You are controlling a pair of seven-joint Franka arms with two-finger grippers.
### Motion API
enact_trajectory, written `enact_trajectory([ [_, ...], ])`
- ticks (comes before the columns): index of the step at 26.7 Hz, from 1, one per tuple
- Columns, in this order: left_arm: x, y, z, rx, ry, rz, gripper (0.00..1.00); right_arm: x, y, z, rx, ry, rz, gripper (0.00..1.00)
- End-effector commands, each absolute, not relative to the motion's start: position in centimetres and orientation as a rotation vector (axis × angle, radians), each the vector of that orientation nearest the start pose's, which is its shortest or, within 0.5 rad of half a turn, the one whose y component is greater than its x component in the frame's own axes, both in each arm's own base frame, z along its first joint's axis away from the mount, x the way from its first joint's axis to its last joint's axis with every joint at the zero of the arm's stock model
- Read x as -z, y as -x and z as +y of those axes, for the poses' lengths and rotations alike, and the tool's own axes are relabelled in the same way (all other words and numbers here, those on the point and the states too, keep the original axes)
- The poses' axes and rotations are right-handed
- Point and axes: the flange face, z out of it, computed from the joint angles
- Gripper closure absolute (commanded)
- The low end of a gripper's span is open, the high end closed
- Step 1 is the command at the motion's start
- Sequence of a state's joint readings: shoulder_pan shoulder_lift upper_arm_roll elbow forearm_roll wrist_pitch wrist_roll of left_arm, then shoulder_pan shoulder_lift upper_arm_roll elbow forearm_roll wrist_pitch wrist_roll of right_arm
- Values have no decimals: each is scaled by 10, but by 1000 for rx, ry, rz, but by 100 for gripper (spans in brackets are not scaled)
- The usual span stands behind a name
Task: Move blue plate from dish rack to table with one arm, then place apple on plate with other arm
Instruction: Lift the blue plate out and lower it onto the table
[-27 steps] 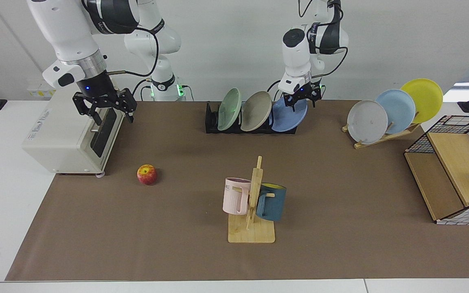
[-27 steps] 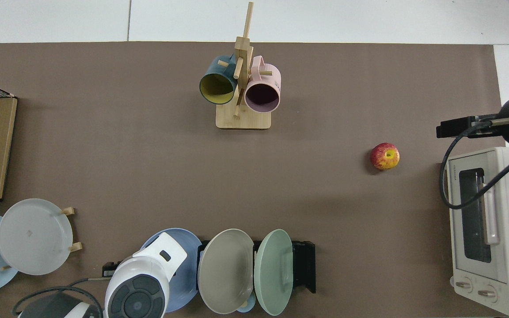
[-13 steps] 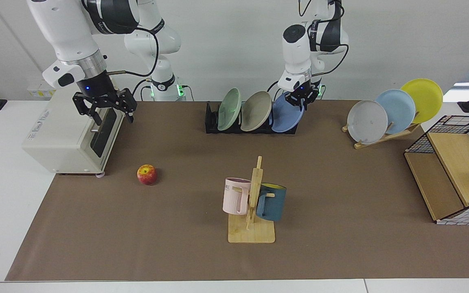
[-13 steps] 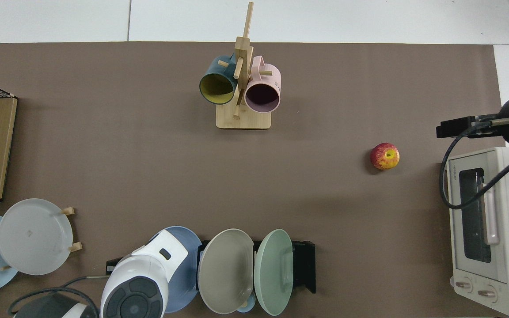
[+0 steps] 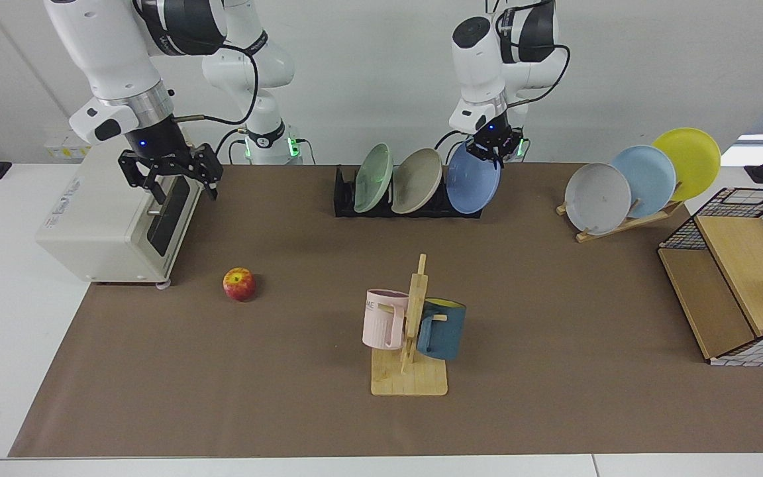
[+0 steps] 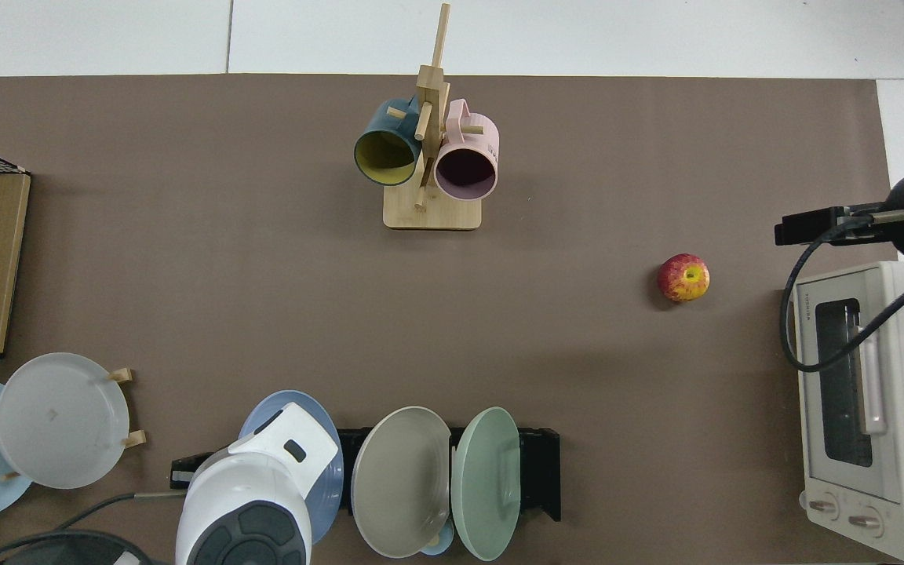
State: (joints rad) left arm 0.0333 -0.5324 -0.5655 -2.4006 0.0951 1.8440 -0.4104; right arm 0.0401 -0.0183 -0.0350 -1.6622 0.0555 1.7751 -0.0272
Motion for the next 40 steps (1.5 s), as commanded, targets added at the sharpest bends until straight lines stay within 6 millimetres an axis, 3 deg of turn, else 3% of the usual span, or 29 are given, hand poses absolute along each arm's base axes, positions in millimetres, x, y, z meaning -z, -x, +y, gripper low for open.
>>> enact_trajectory([
  [1,-513,-363,-196,136,2764,27,100,-615,-562,4,202,3082,-4,0],
  [5,-534,-404,-183,158,2814,-26,100,-611,-561,8,197,3090,-12,0],
  [8,-535,-456,-163,138,2918,-120,100,-588,-561,9,183,3089,46,0],
  [9,-540,-474,-146,165,2955,-184,100,-579,-562,8,181,3089,50,0],
  [11,-533,-488,-147,186,3041,-291,100,-557,-562,10,162,3091,51,0],
  [16,-523,-500,-151,216,3215,-541,100,-493,-569,20,145,3096,31,0],
  [23,-464,-506,-186,121,3354,-681,100,-421,-577,18,92,3105,36,0],
  [28,-390,-502,-241,159,3404,-671,100,-396,-576,13,57,3127,24,0],
  [35,-352,-497,-252,148,3416,-637,100,-369,-583,12,55,3135,28,0],
  [40,-346,-499,-252,165,3421,-620,100,-344,-591,15,70,3137,19,0],
])
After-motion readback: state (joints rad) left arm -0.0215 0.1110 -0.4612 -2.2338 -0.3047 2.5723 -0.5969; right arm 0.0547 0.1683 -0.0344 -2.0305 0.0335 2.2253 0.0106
